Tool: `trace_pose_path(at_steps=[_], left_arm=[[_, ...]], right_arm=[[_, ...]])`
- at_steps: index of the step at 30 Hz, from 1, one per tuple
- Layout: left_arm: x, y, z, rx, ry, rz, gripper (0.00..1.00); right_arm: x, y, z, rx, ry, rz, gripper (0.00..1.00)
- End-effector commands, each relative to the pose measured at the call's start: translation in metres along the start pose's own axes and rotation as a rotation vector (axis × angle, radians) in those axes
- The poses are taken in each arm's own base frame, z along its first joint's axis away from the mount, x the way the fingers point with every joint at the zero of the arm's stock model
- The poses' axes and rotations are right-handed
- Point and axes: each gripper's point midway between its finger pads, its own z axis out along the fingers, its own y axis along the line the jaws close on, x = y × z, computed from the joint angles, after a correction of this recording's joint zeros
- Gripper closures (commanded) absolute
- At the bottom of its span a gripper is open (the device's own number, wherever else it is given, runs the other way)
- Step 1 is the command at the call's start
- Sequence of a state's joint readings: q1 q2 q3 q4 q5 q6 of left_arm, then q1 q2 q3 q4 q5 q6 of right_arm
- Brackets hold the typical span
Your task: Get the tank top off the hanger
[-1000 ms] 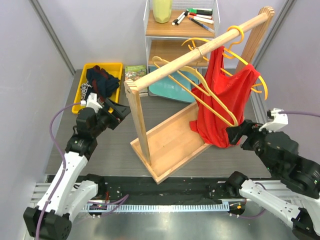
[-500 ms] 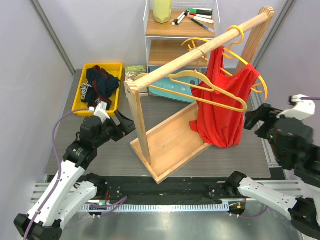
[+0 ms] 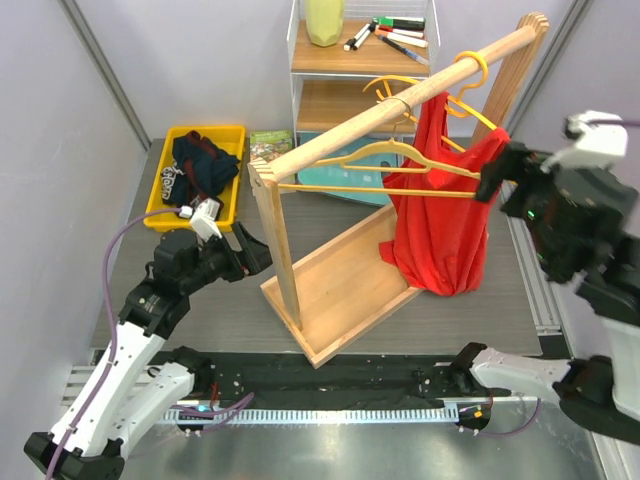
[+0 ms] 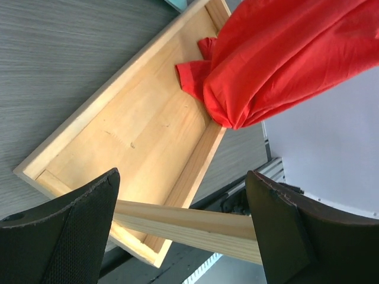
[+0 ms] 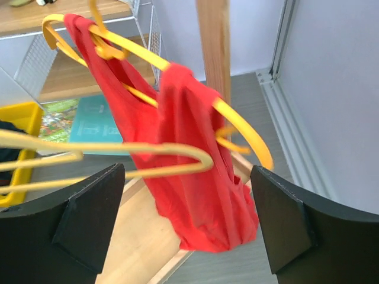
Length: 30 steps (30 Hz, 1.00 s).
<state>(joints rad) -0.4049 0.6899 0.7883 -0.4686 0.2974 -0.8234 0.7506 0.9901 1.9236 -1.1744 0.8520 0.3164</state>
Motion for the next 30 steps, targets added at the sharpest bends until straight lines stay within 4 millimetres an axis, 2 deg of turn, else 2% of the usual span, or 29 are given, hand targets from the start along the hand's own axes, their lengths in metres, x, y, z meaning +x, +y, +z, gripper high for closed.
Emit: trace_pose_path(at_steps=[1, 2, 5, 9, 13, 15, 16, 18, 20, 23, 25, 29, 30], left_arm=[[0.011, -0.007, -0.005, 0.062, 0.048, 0.06, 0.14], [0.013, -0.007, -0.006, 0.069, 0.056, 0.064, 0.14], [0.017, -0.01, -0.01, 0.09, 0.065, 0.074, 0.14], [0.016, -0.017, -0.017, 0.113, 0.058, 0.097, 0.14], [0.017, -0.016, -0.021, 0.109, 0.066, 0.114, 0.13], [0.019, -0.016, -0.022, 0.112, 0.07, 0.116, 0.13], [0.019, -0.016, -0.023, 0.112, 0.068, 0.118, 0.13], [0.019, -0.017, -0.024, 0.116, 0.066, 0.121, 0.13], [0.019, -0.017, -0.025, 0.118, 0.068, 0.12, 0.13], [0.019, -0.019, -0.025, 0.123, 0.07, 0.124, 0.13], [0.018, -0.021, -0.026, 0.126, 0.069, 0.123, 0.13], [0.017, -0.023, -0.027, 0.129, 0.072, 0.128, 0.13], [0.016, -0.023, -0.028, 0.125, 0.071, 0.128, 0.13]], right_arm=[[-0.043, 0.021, 0.019, 0.037, -0.079, -0.102, 0.07], [-0.043, 0.03, 0.028, 0.043, -0.068, -0.134, 0.07], [-0.055, 0.034, 0.03, 0.038, -0.086, -0.169, 0.09], [-0.05, 0.038, 0.044, 0.088, -0.065, -0.235, 0.08], [-0.043, 0.023, 0.06, 0.183, -0.035, -0.264, 0.08], [-0.035, 0.021, 0.071, 0.165, -0.002, -0.272, 0.08], [-0.035, 0.005, 0.08, 0.214, 0.013, -0.266, 0.08], [-0.03, 0.003, 0.089, 0.189, 0.036, -0.266, 0.08], [-0.034, -0.002, 0.093, 0.177, 0.024, -0.29, 0.07], [-0.029, 0.007, 0.098, 0.1, 0.032, -0.286, 0.06], [-0.019, 0.017, 0.102, 0.031, 0.052, -0.286, 0.06], [-0.007, 0.019, 0.107, -0.006, 0.063, -0.279, 0.06], [-0.003, 0.014, 0.11, -0.001, 0.075, -0.281, 0.07]])
